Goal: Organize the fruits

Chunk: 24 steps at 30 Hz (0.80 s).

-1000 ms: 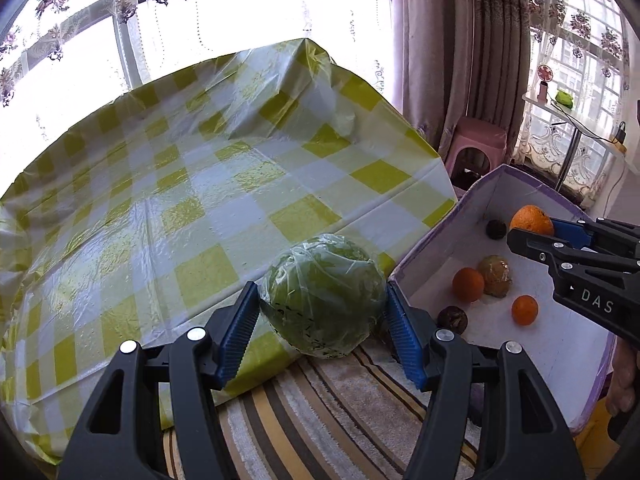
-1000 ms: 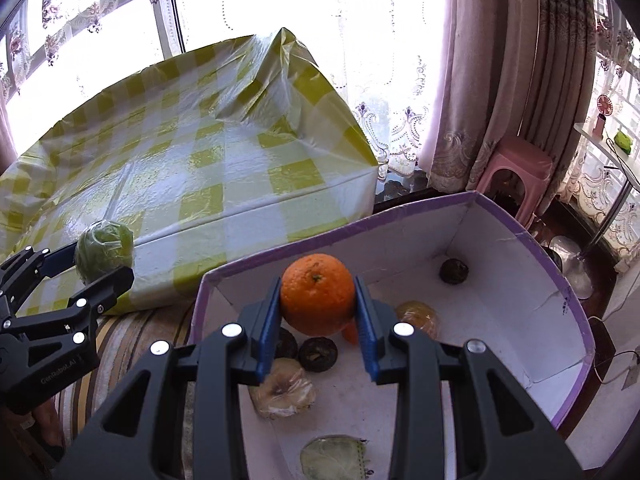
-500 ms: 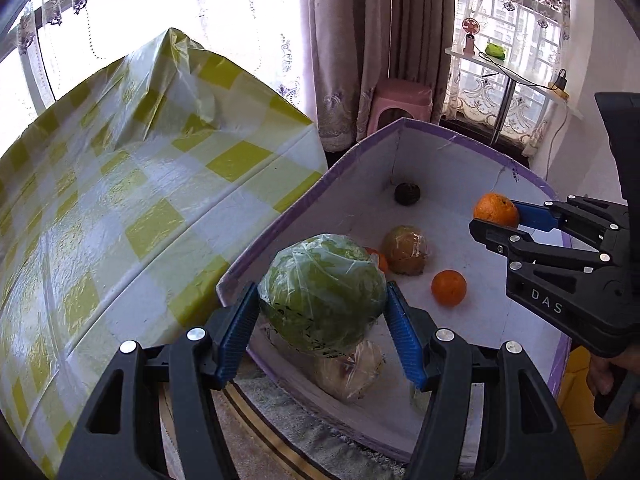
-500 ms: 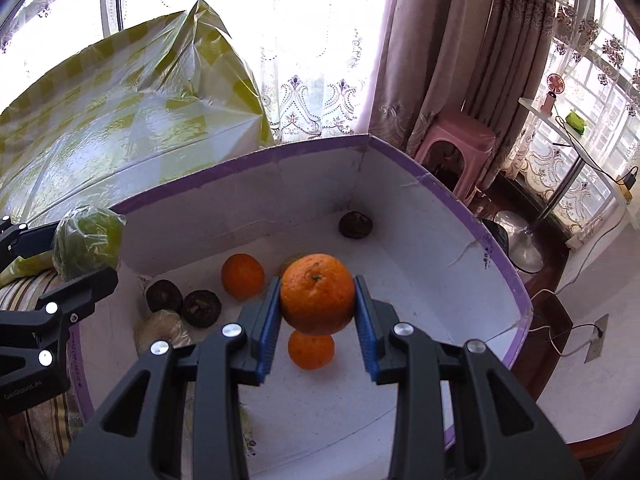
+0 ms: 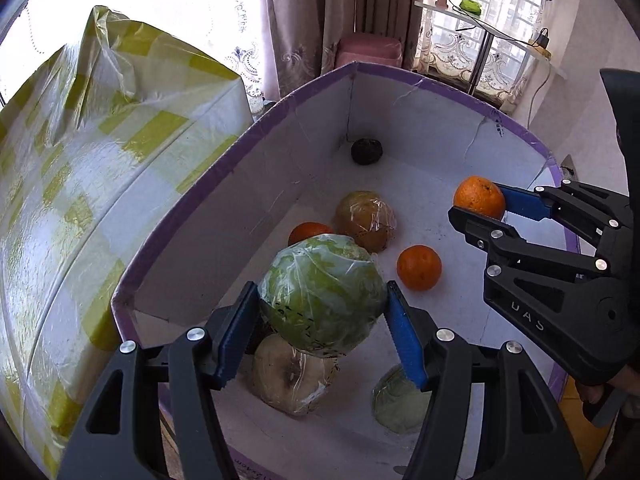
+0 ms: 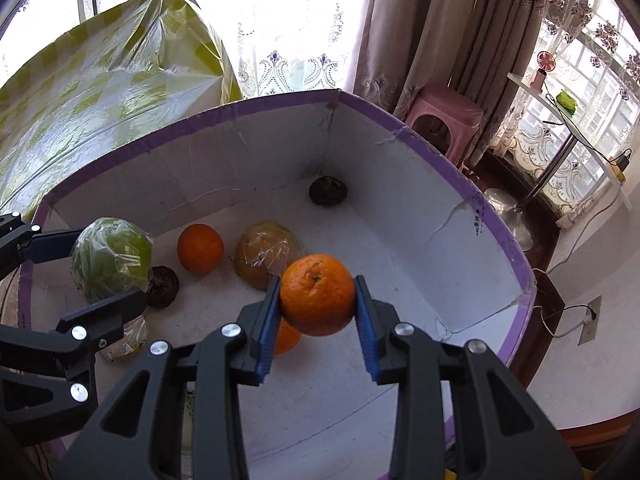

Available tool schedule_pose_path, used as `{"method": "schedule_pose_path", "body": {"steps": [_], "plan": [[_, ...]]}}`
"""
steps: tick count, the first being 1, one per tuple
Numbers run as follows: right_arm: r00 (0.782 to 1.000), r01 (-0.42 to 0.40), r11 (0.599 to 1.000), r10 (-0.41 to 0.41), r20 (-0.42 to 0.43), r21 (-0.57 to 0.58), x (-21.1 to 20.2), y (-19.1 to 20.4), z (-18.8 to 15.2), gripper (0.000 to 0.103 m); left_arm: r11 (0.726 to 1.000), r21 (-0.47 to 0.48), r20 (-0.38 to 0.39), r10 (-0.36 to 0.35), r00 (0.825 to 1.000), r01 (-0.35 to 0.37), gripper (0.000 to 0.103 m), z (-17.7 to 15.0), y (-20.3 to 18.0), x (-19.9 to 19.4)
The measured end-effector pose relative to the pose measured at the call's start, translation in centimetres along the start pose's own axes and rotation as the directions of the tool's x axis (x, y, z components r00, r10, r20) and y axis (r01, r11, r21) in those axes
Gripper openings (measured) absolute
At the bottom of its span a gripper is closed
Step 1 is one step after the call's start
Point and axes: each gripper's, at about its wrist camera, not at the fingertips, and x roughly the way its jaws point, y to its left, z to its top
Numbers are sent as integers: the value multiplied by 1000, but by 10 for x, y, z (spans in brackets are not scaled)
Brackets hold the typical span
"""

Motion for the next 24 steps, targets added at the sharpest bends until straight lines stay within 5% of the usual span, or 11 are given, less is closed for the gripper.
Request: {"method": "schedule_pose_path", "body": {"steps": [7,10,14,19,24], "plan": [[1000,6,1000,-6,-11,12,6,-3,-4,37,1000,10,-37,-12,999,13,62,-2,-7,15],[1000,22,1000,-22,0,14,5,-3,-3,53,1000,12,-48,-11,999,12,62,-3,-9,19],[999,36,999,-36,5,16,4,-4,-2,57,1000,-1,-21,-3,1000,3,78,-2,-5,16],[999,44,998,-45,28,39,-5,-8,-2,74,999,-42,17,-28,999,29,85,-6,4,3],[997,32,996,-37,68,83,-25,-10,-3,81,991,-115,89,-58,994,68,88,-19,16,-24]]}}
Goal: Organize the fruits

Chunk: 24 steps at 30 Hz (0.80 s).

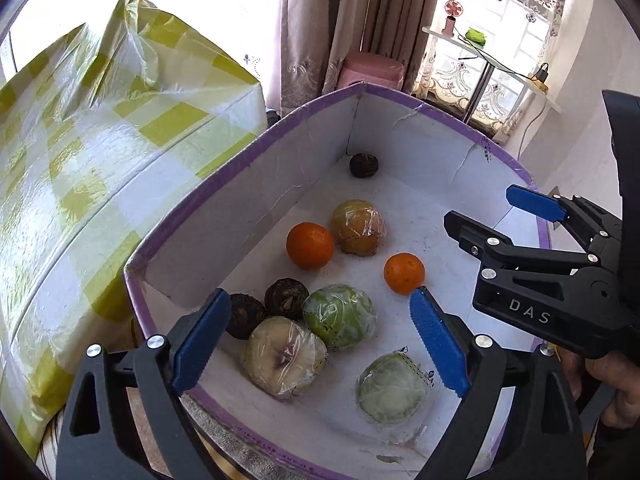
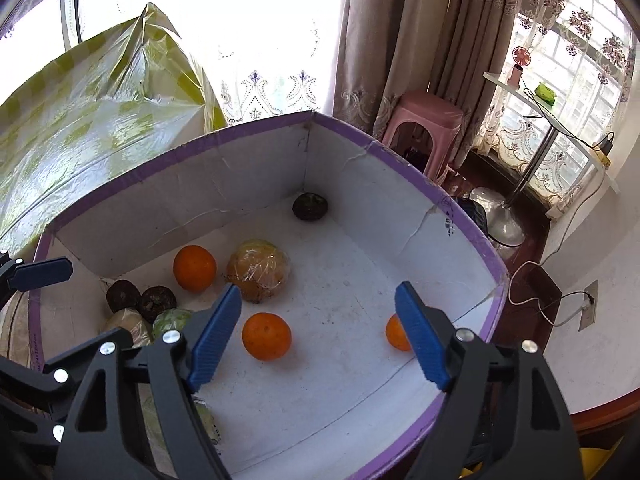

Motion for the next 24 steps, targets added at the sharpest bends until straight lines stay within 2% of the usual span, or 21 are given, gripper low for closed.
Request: {"method": "schedule_pose_path", "body": {"steps": [5,8,9,12,14,17,20,24], "plan": [[999,20,999,-21,34,24,-24,3,-8,82,990,-121,66,-60,996,68,88,-21,19,-27],[999,32,998,-34,35,56,-39,2,-17,82,989,-126,109,-61,992,75,88,-33,16,-44],[999,36,997,-38,35,61,-44,2,-21,82,989,-136,105,-51,993,65,92,-37,15,-46],[998,56,997,-58,37,59,-59,6,-32,83,976,-191,54,-92,994,101,91,-48,23,-37],[997,64,996,-66,37,59,-67,7,-39,83,969,-217,52,-106,993,115,91,-55,29,-36],[997,63,997,-65,36,54,-72,12,-47,85,971,-215,83,-90,992,106,91,-58,29,-42],[998,61,997,-62,27,55,-70,15,-50,85,979,-176,117,-79,990,99,91,-56,22,-47],[997,70,996,-71,21,48,-65,14,-48,85,982,-132,174,-108,979,132,92,-51,16,-55]]}}
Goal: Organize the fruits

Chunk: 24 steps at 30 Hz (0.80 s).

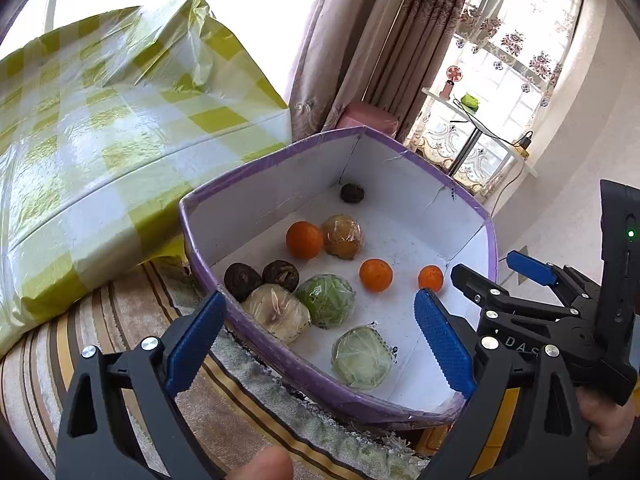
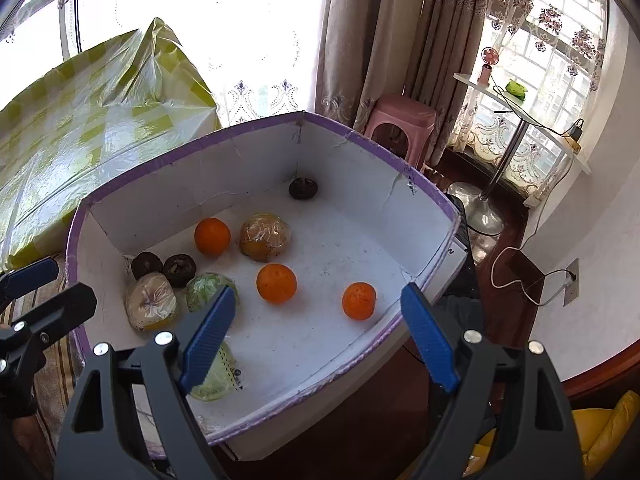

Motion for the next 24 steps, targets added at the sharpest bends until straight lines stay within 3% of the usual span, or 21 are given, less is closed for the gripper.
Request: {"method": "schedule_pose_path", "body": {"steps": [3,8,11,24], "plan": [[1000,1,1000,-1,-2,1,3,0,-1,85,999,16,-24,-46,999,46,92,4,-4,7],[1000,-3,1000,3,-13,11,7,-1,-2,85,998,36,-43,-43,998,45,92,5,-10,16],[1000,-9,1000,9,-14,15,9,-1,-2,85,997,28,-39,-65,997,66,97,4,-8,16],[1000,-21,999,22,-16,26,13,-3,-4,85,998,67,-23,-17,1000,19,97,0,-15,16]]}}
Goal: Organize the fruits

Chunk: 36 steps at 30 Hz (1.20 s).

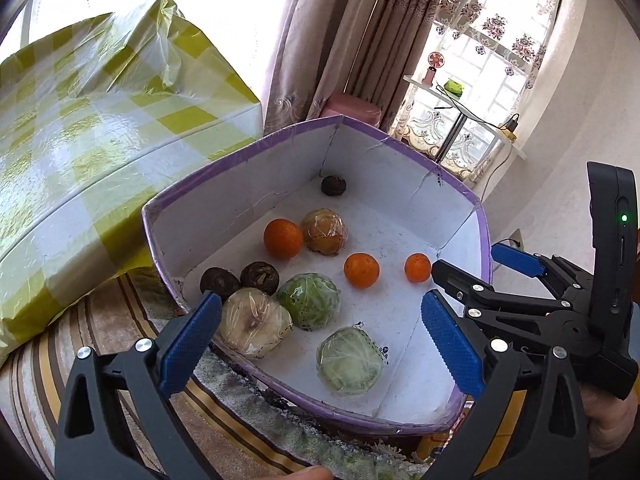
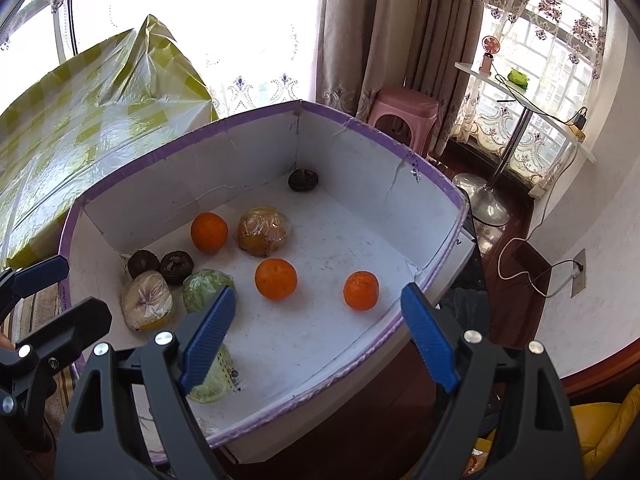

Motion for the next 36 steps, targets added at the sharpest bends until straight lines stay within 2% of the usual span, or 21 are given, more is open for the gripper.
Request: {"method": "schedule_pose_path", "body": {"steps": [4,6,36], "plan": [[1000,-1,1000,1,0,1,0,0,0,85,999,18,37,43,998,-44,98,0,-4,-8],[1000,-2,1000,2,-2,4,1,-1,0,85,999,16,23,49,999,-50,98,1,-3,-5],[1000,-10,1000,10,0,6,0,-1,1,85,999,22,-3,46,999,-46,98,1,-1,1]]}}
